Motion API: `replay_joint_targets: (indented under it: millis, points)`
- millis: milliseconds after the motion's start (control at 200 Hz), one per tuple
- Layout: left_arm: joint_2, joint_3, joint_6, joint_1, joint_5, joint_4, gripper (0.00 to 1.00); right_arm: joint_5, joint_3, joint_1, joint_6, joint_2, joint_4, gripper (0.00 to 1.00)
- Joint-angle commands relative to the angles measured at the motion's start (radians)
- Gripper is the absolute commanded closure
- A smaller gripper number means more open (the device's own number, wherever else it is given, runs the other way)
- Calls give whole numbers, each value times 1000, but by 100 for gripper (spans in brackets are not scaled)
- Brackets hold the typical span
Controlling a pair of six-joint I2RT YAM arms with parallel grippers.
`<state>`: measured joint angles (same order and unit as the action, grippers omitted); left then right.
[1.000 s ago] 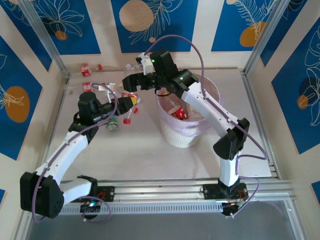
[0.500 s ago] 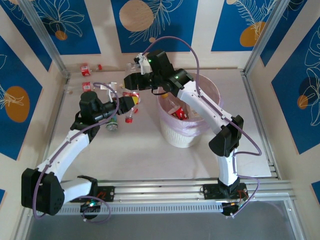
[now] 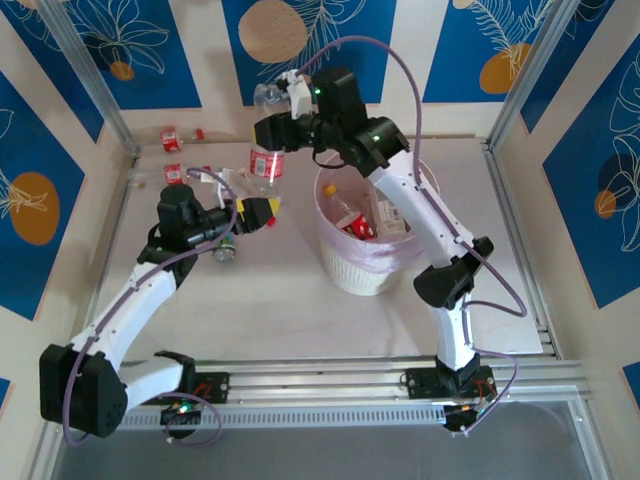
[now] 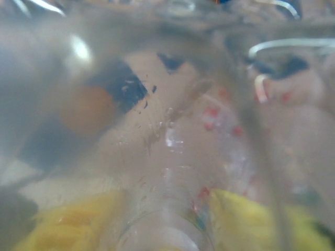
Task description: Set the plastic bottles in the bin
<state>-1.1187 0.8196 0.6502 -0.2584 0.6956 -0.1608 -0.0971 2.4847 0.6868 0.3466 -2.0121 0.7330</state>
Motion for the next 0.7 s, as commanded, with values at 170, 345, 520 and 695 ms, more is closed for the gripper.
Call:
replay_joint_targets:
  millis: [170, 345, 520, 695]
  points:
    - [13, 4, -63, 71, -25, 130, 0, 110, 80, -79, -110, 119, 183, 58]
    - [-32, 15, -89, 109, -223, 268, 0, 160, -165, -146, -144, 304, 175, 58]
    - [-83, 10, -97, 159, -299, 309, 10, 162, -420, -233, -141, 455, 158, 58]
    - [-112, 1, -115, 184, -381, 349, 14, 163, -589, -280, -154, 519, 167, 58]
